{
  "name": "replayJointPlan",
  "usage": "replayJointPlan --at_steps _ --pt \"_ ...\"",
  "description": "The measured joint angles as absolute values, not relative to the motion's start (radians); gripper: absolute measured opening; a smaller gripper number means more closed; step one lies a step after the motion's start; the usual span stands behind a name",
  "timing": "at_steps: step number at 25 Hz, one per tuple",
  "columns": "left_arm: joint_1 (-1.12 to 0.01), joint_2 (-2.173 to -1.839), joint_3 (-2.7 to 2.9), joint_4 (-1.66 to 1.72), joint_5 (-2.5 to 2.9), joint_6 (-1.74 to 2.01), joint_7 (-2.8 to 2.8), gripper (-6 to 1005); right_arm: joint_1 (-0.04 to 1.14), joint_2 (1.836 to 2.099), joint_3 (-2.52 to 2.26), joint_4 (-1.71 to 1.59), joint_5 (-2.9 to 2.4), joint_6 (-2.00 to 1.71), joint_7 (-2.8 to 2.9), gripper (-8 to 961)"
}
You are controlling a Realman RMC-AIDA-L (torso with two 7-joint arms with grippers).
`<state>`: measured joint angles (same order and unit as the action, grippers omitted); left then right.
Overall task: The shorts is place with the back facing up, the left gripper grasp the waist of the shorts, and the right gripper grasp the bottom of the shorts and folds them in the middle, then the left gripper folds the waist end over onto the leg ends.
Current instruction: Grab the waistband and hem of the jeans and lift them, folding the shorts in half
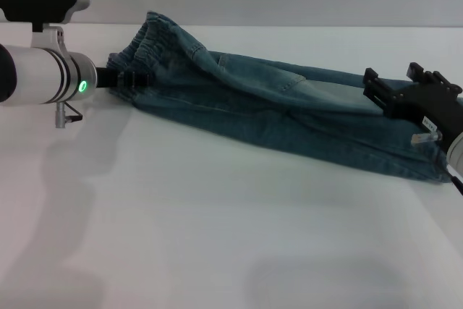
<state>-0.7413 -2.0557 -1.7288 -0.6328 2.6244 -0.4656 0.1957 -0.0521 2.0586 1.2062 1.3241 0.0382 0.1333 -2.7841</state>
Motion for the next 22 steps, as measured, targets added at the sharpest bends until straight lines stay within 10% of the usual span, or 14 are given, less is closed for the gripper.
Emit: replayJointPlan --at_steps 5,22 --pt "-0.735 -2.056 -1.73 -0.637 2.625 -0.468 0.199 853 -0.052 2.057 1.206 1.325 0.038 0.133 -2.784 741" --pt "-0.608 -2.062 -1.708 -0.841 2.625 -0.499 0.192 253 -0.055 2.055 1.198 1.325 0.038 0.133 -2.784 741"
